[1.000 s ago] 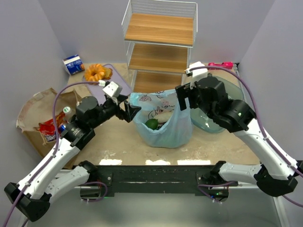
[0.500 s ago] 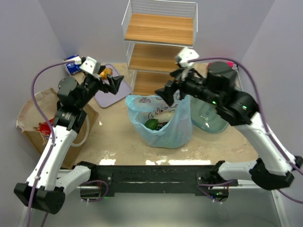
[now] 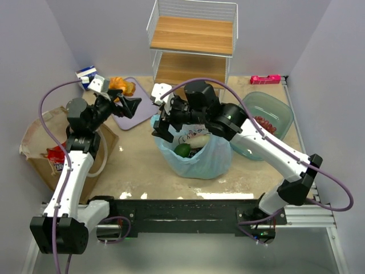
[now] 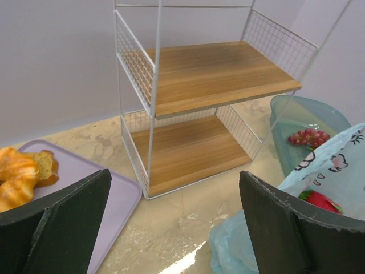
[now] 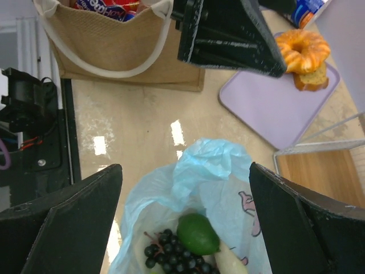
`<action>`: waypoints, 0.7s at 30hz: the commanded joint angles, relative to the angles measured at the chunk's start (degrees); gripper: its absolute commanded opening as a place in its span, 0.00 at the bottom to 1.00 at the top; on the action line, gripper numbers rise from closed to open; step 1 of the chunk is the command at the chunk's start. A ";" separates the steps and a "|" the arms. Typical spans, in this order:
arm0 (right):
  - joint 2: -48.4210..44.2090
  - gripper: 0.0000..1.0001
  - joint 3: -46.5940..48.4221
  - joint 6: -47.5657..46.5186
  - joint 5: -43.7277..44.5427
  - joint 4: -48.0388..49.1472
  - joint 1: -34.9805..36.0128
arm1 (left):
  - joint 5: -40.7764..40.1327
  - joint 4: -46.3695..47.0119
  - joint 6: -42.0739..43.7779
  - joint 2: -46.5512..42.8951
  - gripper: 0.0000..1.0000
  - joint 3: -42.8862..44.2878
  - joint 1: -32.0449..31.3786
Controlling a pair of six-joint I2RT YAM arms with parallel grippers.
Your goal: Place the mixed food into the grocery bags and tie them
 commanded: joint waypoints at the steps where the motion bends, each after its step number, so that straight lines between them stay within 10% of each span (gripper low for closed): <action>1: 2.32 0.96 2.47 -5.11 -1.34 3.79 -0.08 | 4.04 4.86 -1.88 -0.32 1.00 -0.52 1.90; 11: 6.55 0.84 2.83 -9.25 0.51 1.94 -0.16 | 8.34 7.14 -3.37 0.29 1.00 -1.05 4.03; 21: 3.21 0.12 0.29 -6.27 2.01 5.98 -0.86 | 18.35 13.82 -4.16 -0.49 1.00 -2.98 4.21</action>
